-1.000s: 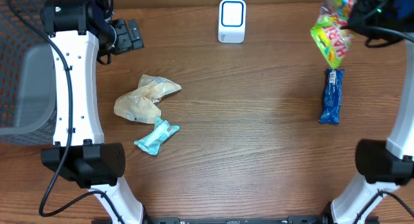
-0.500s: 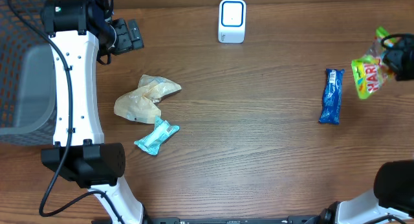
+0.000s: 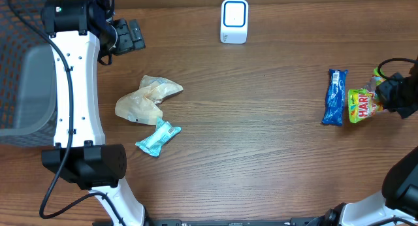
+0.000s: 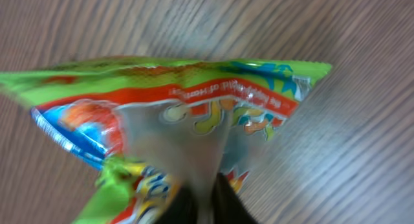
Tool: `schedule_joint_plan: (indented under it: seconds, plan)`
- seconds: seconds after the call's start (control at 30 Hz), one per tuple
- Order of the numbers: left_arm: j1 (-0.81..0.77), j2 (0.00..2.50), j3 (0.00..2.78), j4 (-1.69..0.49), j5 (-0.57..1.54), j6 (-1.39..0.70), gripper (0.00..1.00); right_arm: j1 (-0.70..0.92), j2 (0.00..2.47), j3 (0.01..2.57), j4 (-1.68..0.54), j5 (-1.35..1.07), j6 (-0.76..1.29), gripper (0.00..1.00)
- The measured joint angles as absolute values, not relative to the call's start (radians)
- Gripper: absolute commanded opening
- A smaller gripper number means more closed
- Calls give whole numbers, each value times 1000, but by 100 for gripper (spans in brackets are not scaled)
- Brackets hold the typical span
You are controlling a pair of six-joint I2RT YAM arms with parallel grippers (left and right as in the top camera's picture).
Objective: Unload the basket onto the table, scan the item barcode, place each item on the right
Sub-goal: 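Carry the gummy bag right and set it beside the blue wrapper, then release the gummy bag and move the right gripper back to center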
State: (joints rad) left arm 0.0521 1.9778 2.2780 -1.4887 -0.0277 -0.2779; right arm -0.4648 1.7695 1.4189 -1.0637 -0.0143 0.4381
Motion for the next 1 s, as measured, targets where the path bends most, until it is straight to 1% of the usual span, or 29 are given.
schedule_joint_plan:
  seconds: [0.07, 0.13, 0.43, 0.57, 0.67, 0.77, 1.0]
  plan:
    - [52, 1978, 2278, -1489, -28, -278, 100, -465, 1769, 1419, -1049, -40, 439, 42]
    - [52, 1978, 2278, -1489, -28, -278, 100, -465, 1769, 1419, -1037, -73, 440, 46]
    - [52, 1978, 2278, -1489, -28, -278, 100, -465, 1762, 1419, -1037, -162, 432, 46]
    - [52, 1978, 2278, -1489, -28, -278, 100, -459, 1709, 1419, -1038, -184, 404, 47]
    - [52, 1978, 2278, -1489, -28, -278, 100, -434, 1637, 1419, -1037, -206, 380, 51]
    - [52, 1978, 2278, -1489, -28, -278, 100, -372, 1569, 1420, -1030, -232, 361, 54]
    - [52, 1978, 2278, -1489, -28, -278, 100, -147, 1538, 1421, -998, -275, 332, 54]
